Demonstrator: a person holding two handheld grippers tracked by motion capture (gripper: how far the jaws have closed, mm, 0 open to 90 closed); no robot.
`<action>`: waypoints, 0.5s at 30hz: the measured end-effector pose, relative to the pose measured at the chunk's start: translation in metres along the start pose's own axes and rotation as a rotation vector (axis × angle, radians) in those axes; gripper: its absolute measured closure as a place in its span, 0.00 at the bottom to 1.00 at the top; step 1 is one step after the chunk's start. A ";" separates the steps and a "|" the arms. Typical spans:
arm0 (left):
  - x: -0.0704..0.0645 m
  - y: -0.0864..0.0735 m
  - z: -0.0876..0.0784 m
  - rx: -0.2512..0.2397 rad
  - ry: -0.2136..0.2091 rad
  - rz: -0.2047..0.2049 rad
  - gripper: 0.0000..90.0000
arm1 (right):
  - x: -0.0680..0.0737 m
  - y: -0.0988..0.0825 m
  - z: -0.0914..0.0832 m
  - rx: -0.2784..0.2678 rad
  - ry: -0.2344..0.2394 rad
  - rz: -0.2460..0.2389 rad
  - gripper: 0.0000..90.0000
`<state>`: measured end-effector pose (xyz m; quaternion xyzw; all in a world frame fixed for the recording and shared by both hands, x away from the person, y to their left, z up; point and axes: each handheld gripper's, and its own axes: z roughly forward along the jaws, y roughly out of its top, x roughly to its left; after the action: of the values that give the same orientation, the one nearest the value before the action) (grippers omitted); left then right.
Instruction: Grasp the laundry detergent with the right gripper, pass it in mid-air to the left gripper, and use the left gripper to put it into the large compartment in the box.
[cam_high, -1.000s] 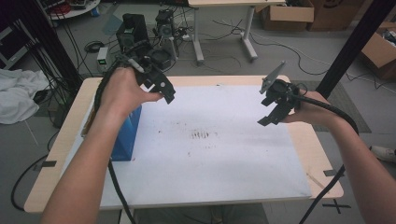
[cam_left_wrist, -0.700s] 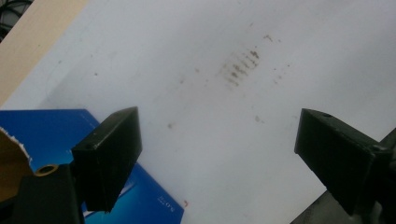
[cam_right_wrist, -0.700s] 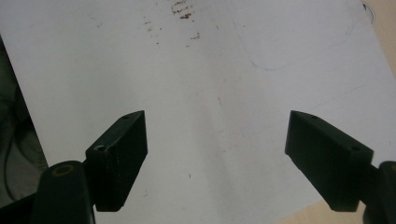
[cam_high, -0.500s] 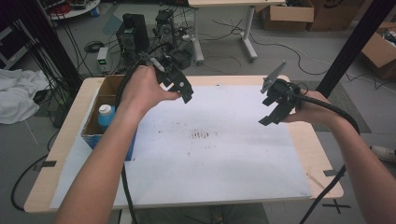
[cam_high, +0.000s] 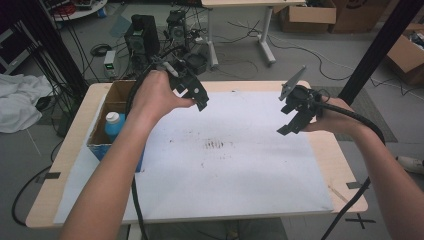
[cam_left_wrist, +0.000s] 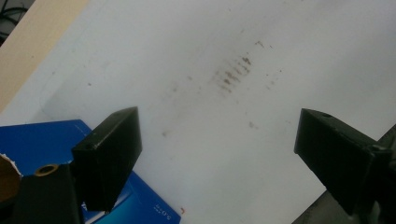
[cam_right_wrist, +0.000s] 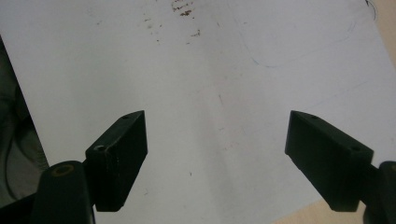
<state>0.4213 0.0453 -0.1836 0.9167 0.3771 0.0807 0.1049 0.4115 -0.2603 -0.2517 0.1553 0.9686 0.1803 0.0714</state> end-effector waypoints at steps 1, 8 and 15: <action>0.000 0.000 0.000 0.001 0.002 -0.001 0.17 | 0.000 0.000 0.000 -0.001 0.000 0.001 0.23; 0.001 -0.002 -0.001 -0.001 0.001 -0.004 0.17 | 0.001 0.000 -0.001 0.002 -0.003 -0.002 0.23; 0.000 -0.002 -0.001 0.003 0.002 -0.002 0.17 | 0.003 0.001 -0.002 0.002 -0.004 0.000 0.23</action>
<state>0.4195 0.0466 -0.1829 0.9164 0.3781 0.0810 0.1033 0.4089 -0.2593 -0.2492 0.1559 0.9687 0.1790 0.0731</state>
